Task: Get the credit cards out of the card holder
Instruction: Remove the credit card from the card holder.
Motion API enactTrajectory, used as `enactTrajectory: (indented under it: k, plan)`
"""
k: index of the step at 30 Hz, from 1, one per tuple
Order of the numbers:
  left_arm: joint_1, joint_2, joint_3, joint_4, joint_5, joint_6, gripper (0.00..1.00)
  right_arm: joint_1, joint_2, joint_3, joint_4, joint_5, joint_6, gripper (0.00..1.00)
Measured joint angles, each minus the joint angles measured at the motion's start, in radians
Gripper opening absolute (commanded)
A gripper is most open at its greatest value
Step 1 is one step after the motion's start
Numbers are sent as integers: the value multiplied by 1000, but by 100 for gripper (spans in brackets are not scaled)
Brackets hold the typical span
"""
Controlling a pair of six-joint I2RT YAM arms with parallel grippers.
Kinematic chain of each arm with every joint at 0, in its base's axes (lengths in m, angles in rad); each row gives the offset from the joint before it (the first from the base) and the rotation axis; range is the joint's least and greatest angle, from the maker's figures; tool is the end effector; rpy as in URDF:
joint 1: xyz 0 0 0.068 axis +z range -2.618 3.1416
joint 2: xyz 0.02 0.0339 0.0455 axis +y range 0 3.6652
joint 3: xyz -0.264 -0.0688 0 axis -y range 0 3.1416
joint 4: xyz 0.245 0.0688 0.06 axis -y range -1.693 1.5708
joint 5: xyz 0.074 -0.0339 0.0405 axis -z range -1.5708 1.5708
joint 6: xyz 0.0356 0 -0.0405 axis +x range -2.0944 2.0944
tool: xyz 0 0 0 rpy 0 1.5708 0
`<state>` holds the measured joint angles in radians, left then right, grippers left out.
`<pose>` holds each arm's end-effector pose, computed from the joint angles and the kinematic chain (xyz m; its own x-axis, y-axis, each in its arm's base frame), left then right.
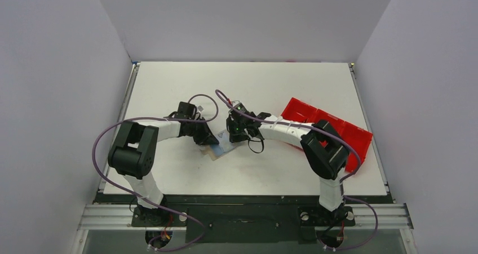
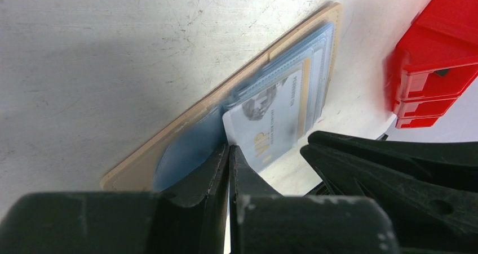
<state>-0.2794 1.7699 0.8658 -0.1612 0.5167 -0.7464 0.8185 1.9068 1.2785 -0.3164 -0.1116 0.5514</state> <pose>0.3044 -0.1056 0.1250 -0.9364 -0.3455 -0.0620 -0.2262 0.7289 -0.6461 0.2736 0.2981 0.1786 -0.8751 -0.1732 -0.4519 -0.3660 0.8478 0.3839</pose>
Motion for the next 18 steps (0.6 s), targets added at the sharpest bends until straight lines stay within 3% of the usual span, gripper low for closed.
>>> enactTrajectory:
  k: [18]
  plan:
    - [0,26,39,-47,7,0,0,15,64,48,-40,106,2,0]
